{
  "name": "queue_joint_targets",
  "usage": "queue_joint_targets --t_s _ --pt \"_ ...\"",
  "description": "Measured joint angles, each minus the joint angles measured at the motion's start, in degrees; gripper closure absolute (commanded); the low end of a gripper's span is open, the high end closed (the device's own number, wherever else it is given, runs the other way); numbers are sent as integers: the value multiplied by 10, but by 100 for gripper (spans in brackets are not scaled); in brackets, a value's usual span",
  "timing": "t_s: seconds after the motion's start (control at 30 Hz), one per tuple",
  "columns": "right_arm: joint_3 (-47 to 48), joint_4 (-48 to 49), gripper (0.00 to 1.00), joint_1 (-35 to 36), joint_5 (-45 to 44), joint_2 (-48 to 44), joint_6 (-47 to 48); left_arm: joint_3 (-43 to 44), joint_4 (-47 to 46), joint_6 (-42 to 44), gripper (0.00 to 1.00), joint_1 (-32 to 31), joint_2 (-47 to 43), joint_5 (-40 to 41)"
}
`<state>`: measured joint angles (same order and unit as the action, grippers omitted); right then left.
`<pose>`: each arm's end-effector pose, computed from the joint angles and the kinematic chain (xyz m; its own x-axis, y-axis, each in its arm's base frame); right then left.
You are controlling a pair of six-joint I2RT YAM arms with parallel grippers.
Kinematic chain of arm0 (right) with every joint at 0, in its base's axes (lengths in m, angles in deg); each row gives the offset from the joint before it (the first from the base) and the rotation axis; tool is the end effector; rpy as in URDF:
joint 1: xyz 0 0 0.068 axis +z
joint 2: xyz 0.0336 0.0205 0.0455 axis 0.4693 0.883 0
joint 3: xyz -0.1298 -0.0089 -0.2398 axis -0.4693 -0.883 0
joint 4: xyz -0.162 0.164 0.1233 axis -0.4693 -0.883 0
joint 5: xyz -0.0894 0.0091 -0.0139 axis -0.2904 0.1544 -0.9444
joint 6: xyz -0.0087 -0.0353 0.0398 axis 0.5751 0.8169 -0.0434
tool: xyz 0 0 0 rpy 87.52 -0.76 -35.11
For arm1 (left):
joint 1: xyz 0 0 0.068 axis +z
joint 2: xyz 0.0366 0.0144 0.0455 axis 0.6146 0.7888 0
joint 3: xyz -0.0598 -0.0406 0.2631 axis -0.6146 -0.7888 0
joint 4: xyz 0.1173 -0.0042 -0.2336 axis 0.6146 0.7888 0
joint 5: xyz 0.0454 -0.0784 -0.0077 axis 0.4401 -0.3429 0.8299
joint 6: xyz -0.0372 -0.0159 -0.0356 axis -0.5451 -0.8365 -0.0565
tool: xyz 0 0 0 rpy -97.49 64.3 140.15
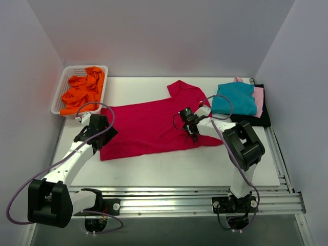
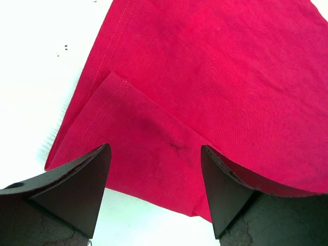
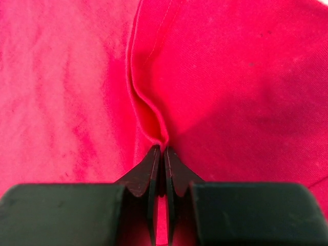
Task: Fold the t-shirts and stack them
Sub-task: Fold the flattened tshirt in 1/3 of the way
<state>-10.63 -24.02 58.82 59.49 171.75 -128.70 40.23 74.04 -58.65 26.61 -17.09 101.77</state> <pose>0.3371 0.1850 0.1580 -0.5234 0.6022 -0.6029 0.3990 0.7984 0.4510 0.2354 -0.0362 0.2289 -0.4827 -0.6523 -0.5844 -0.5845 0.7369 -0.3397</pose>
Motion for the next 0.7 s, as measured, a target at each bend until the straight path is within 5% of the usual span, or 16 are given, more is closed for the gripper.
queue_joint_targets --t_s 0.3,0.33,0.37,0.4,0.43,0.7 --pt "84 -4 95 2 13 51 1 0 -1 0 20 0 9 0" --pt "97 -3 83 3 16 60 2 0 -1 0 20 0 11 0" --pt "111 -5 39 4 18 69 1 0 0 0 20 0 14 0" --pt "127 -6 17 5 22 79 1 0 0 0 20 0 15 0" --pt "143 -7 5 7 27 89 7 0 0 0 20 0 16 0" --pt "178 8 0 8 42 117 34 0 -1 0 21 0 19 4"
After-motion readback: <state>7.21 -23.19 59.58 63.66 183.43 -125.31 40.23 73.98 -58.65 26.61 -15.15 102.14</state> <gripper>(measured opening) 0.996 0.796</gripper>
